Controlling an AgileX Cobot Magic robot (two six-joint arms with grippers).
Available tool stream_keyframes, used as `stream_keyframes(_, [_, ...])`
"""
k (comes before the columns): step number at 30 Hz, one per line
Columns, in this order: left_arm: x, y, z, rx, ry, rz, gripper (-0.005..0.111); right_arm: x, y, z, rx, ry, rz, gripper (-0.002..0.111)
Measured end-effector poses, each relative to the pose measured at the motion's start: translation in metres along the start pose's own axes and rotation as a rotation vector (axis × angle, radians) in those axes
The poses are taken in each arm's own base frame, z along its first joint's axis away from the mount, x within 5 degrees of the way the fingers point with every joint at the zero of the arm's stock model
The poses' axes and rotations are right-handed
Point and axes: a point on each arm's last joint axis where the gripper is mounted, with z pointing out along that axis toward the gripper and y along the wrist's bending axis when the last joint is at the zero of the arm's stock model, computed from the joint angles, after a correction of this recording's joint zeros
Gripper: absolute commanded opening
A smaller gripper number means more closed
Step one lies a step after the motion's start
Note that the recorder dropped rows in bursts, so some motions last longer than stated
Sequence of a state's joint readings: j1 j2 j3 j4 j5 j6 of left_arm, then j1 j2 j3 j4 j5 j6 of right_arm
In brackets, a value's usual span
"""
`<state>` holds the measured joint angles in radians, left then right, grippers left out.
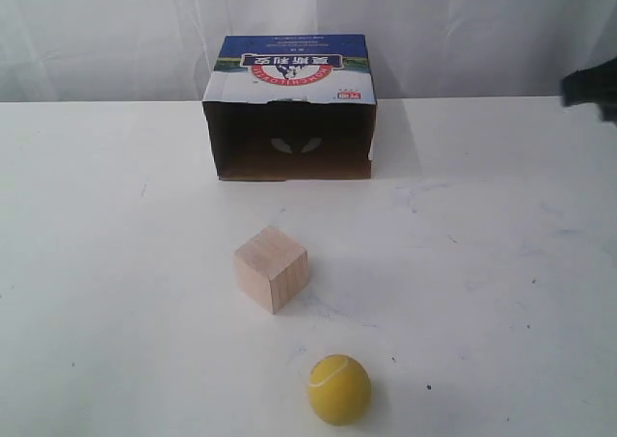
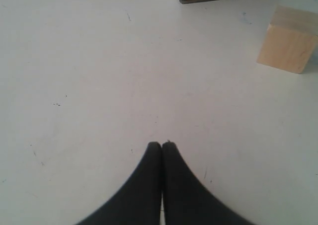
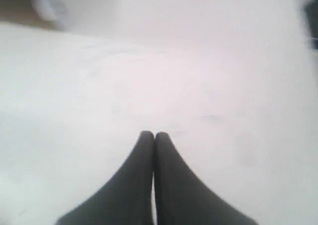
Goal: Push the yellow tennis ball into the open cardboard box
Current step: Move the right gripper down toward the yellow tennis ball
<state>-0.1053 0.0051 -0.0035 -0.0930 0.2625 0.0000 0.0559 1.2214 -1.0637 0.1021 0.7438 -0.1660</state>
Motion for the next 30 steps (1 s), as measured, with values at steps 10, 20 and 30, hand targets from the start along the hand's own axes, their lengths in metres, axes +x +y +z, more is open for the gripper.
stream_keyframes(10, [0.0,0.0,0.0,0.002,0.0,-0.003,0.0,0.08,0.126,0.004,-0.506,0.267,-0.165,0.0])
stream_keyframes(20, [0.0,0.0,0.0,0.002,0.0,-0.003,0.0,0.105,0.178,0.032,-0.582,0.228,-0.165,0.0])
stream_keyframes(30, [0.0,0.0,0.0,0.003,0.0,-0.005,0.0,0.124,0.197,0.051,-0.578,0.332,-0.195,0.0])
